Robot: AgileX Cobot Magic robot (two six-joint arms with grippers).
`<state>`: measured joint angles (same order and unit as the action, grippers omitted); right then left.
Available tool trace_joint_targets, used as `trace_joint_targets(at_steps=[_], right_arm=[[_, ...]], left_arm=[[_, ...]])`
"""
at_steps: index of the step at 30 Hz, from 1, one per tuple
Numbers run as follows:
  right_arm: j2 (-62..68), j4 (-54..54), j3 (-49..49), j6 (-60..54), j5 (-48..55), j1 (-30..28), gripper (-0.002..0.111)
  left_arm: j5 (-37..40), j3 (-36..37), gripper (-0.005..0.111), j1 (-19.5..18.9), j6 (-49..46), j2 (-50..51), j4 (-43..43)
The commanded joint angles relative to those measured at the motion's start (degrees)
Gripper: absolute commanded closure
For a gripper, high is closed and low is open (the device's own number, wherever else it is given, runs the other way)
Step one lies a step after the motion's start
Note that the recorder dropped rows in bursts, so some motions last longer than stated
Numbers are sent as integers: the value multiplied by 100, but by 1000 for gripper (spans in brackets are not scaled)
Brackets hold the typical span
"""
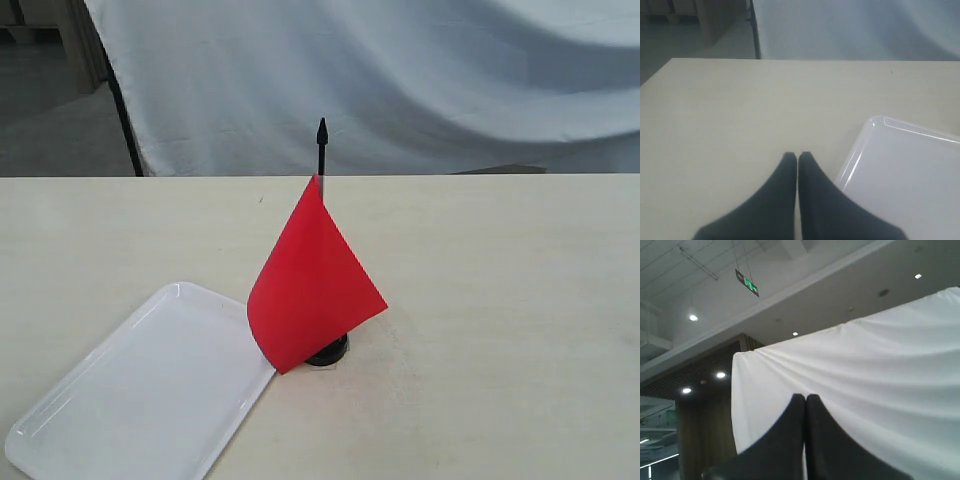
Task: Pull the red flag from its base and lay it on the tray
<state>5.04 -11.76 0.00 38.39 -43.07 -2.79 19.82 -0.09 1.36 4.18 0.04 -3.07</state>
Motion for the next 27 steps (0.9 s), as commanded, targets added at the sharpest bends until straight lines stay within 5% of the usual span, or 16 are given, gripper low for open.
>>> trace_joint_targets(at_steps=[1, 7, 14, 20, 27], right_arm=[[1215, -626, -291, 156, -509, 26, 109], [5048, -2286, -809, -445, -2608, 26, 109], [8408, -2575, -1502, -2114, -2689, 815, 109], [10049, -3369, -2498, -2363, -2689, 1607, 109], [10385, -3716, -2749, -2319, -2689, 1758, 109]], left_arm=[[-11, 9, 105, -2, 14, -4, 7], [-11, 9, 105, -2, 14, -4, 7], [-11, 9, 105, -2, 14, -4, 7], [-11, 9, 105, -2, 14, -4, 7], [-11, 9, 105, -2, 14, -4, 7]])
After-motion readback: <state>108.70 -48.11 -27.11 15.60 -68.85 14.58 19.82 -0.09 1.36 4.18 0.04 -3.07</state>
